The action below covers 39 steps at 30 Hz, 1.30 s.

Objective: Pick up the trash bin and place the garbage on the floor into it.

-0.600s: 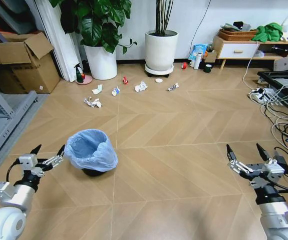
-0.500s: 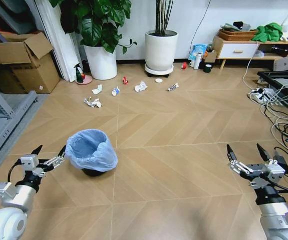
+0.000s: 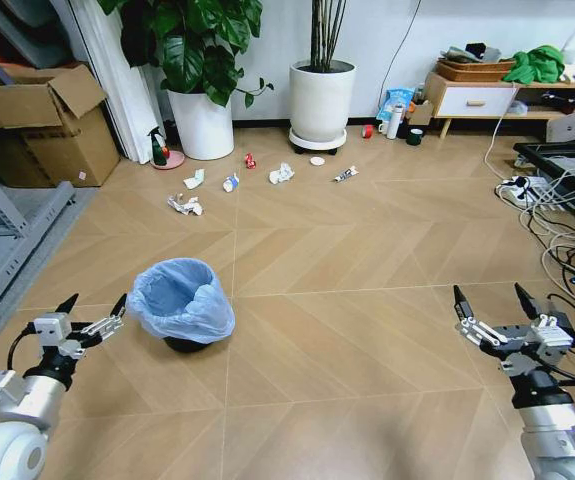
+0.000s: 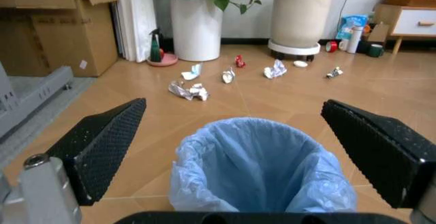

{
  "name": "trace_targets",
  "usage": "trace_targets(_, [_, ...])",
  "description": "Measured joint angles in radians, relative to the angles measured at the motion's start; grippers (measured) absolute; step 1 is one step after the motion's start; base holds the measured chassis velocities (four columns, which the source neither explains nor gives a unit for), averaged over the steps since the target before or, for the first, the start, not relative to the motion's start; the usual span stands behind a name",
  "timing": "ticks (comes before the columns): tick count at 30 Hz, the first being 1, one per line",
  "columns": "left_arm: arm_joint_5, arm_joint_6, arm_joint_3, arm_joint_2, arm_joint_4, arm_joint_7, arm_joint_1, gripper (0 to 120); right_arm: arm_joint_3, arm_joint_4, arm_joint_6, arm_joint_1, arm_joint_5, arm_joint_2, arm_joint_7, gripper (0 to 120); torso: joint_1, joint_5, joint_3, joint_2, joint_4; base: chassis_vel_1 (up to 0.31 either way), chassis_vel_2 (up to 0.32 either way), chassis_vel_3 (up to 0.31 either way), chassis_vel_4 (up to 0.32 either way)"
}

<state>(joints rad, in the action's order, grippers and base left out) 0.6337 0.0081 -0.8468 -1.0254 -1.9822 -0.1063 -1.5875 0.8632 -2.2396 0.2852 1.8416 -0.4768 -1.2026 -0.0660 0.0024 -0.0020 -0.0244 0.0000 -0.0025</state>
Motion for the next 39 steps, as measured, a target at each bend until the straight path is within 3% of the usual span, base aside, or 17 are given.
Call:
trace_targets(6, [0.006,0.042,0.038,0.012,0.035,0.019,0.046,100,0.000,0.004,0.002,0.003,0.002,0.003,-0.003,100,0.000,0.0001,0.000,0.000,-0.0003,0.000,0.000,0.000,0.000])
trace_targets(11, [0.044,0.128,0.068,0.024,0.054,0.055,0.095,100,-0.003,0.015,0.001,-0.005,-0.003,0.033,-0.003,100,0.000,0.0004,0.000,0.000,0.0000,0.000,0.000,0.000,0.000])
trace_targets(14, [0.081,0.199,0.109,0.038,0.052,0.109,0.126,99,-0.004,0.020,0.001,-0.005,-0.006,0.044,-0.004,100,0.000,0.0001,0.000,0.000,-0.0001,0.000,0.000,0.000,0.000])
trace_targets(24, [0.148,0.301,0.245,0.079,0.086,0.294,0.240,99,-0.008,0.021,0.000,0.002,-0.006,0.038,-0.006,100,0.000,0.0000,0.000,0.000,-0.0001,0.000,0.000,0.000,0.000])
trace_targets(31, [0.199,0.354,0.356,0.087,0.217,0.382,0.426,99,0.013,0.011,0.000,0.027,-0.004,0.021,-0.008,100,0.000,0.0001,0.000,0.000,-0.0005,0.000,0.000,0.000,0.000])
trace_targets(39, [0.221,0.406,0.409,0.087,0.316,0.428,0.505,99,0.026,0.002,-0.001,0.037,-0.006,0.026,-0.009,100,0.000,0.0000,0.000,0.000,0.0003,0.000,0.000,0.000,0.000])
